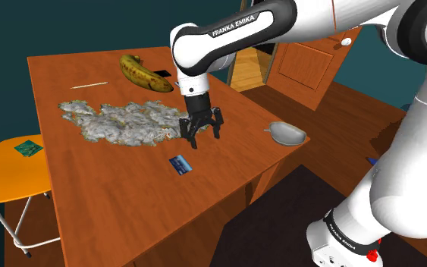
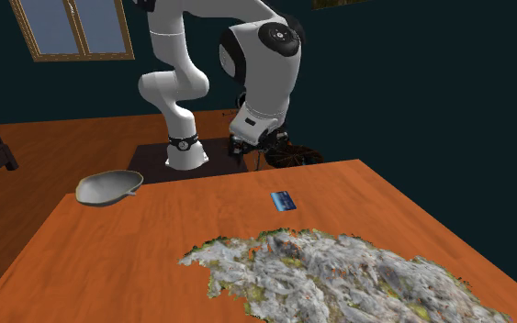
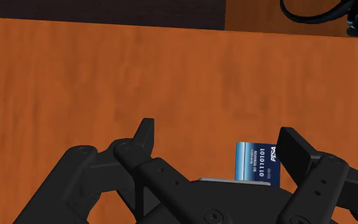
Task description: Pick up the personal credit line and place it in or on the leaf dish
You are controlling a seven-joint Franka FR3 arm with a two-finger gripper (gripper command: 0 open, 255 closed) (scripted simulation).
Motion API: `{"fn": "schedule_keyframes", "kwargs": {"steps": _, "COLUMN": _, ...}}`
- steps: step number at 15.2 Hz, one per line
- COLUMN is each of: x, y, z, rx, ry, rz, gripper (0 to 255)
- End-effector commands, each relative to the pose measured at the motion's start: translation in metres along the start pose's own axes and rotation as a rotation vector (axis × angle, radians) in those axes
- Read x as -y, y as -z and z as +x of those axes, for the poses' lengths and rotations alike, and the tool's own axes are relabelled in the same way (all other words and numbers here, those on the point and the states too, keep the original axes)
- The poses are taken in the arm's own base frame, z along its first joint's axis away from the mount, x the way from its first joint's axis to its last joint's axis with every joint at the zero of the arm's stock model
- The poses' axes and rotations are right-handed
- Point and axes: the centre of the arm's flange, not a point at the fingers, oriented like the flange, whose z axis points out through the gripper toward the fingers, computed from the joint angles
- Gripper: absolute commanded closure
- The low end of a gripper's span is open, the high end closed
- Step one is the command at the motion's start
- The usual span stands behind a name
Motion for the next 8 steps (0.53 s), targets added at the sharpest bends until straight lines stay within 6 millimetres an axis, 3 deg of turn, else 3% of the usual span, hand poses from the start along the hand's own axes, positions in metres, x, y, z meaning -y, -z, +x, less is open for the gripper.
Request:
{"fn": "schedule_keyframes", "kwargs": {"steps": 1, "x": 0.017, "y": -0.01, "z": 0.021, "rx": 0.029, "ry": 0.003, "rz": 0.004, "gripper": 0}}
{"fn": "schedule_keyframes", "kwargs": {"steps": 6, "x": 0.06, "y": -0.036, "z": 0.074, "rx": 0.097, "ry": 0.013, "rz": 0.011, "gripper": 0}}
{"fn": "schedule_keyframes", "kwargs": {"steps": 8, "x": 0.067, "y": -0.045, "z": 0.081, "rx": 0.107, "ry": 0.015, "rz": 0.012, "gripper": 0}}
